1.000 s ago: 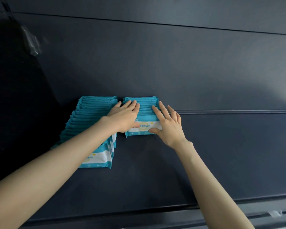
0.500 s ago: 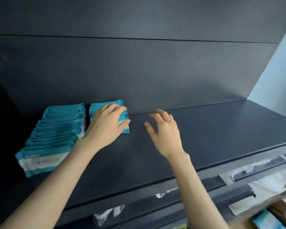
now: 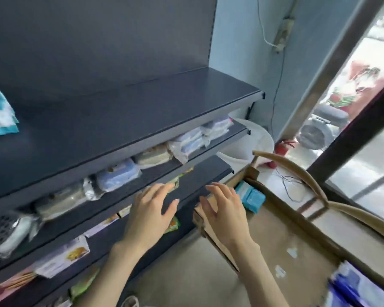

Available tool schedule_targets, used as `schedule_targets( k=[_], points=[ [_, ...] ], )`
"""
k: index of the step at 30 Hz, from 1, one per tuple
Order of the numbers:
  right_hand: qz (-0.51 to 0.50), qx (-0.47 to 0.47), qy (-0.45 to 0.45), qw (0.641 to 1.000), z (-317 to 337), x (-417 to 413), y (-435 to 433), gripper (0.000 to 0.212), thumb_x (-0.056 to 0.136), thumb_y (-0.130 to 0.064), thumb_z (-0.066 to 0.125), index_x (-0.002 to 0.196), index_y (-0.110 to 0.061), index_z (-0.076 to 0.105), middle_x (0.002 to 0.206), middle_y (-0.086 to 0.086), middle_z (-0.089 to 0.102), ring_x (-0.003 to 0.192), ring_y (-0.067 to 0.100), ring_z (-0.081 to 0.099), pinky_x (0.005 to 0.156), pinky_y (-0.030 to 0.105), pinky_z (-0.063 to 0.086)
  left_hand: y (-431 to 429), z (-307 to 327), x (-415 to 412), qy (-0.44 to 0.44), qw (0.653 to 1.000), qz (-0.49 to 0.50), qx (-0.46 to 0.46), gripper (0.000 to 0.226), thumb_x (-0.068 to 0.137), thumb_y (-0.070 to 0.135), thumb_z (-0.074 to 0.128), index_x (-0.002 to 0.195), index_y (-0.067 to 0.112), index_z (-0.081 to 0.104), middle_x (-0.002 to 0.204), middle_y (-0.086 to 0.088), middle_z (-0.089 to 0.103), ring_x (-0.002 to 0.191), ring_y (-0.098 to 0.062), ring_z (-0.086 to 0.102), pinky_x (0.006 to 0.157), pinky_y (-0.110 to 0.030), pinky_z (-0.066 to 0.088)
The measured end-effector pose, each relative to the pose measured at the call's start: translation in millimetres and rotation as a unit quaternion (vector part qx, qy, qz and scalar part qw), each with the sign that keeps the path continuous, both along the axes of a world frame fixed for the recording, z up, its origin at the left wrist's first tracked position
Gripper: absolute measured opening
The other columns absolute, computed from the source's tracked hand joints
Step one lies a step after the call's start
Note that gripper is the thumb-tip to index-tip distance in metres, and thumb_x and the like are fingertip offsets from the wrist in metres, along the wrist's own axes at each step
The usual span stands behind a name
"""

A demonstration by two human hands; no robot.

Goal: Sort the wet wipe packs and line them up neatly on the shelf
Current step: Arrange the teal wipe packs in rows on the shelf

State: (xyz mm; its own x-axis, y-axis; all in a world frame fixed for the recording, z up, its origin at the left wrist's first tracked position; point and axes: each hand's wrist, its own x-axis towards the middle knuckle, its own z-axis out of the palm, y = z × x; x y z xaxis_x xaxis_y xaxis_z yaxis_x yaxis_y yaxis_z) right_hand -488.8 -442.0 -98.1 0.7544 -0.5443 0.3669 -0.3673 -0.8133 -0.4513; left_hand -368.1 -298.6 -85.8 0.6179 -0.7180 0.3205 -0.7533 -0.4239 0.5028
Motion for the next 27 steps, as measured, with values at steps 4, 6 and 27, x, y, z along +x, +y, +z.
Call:
schedule_targets(
  k=[4, 6, 27],
  points=[
    [-0.061, 0.044, 0.070, 0.995, -39, -78, -18, 0.027, 0.090, -0.031, 0.062, 0.115, -0.019, 0.064, 0.119, 0.001, 0.063, 0.106, 0.023, 0.059, 0.087, 0.035, 0.049, -33, -44, -56, 0.058, 0.994, -0.063, 0.065, 0.045, 0.087, 0.045, 0.042, 0.114, 0.016, 0.063, 0.106, 0.002, 0.065, 0.096, -0.020, 0.061, 0.083, -0.035, 0.045],
    [-0.089, 0.054, 0.090, 0.990, -59, -110, -25, 0.025, 0.088, -0.026, 0.066, 0.111, -0.015, 0.067, 0.115, 0.004, 0.066, 0.102, 0.025, 0.062, 0.084, 0.037, 0.052, -47, -63, -79, 0.073, 0.987, -0.098, 0.107, 0.052, 0.086, 0.049, 0.036, 0.118, 0.017, 0.062, 0.111, 0.002, 0.064, 0.101, -0.019, 0.060, 0.087, -0.034, 0.040],
    [-0.274, 0.232, 0.148, 0.922, -143, -81, -194, 0.033, 0.093, -0.024, 0.058, 0.124, -0.011, 0.059, 0.125, 0.006, 0.060, 0.114, 0.027, 0.054, 0.093, 0.037, 0.043, -278, -144, -11, 0.122, 0.923, -0.250, 0.266, 0.042, 0.096, 0.032, 0.050, 0.136, 0.019, 0.047, 0.133, 0.003, 0.052, 0.122, -0.015, 0.045, 0.105, -0.033, 0.028]
  ],
)
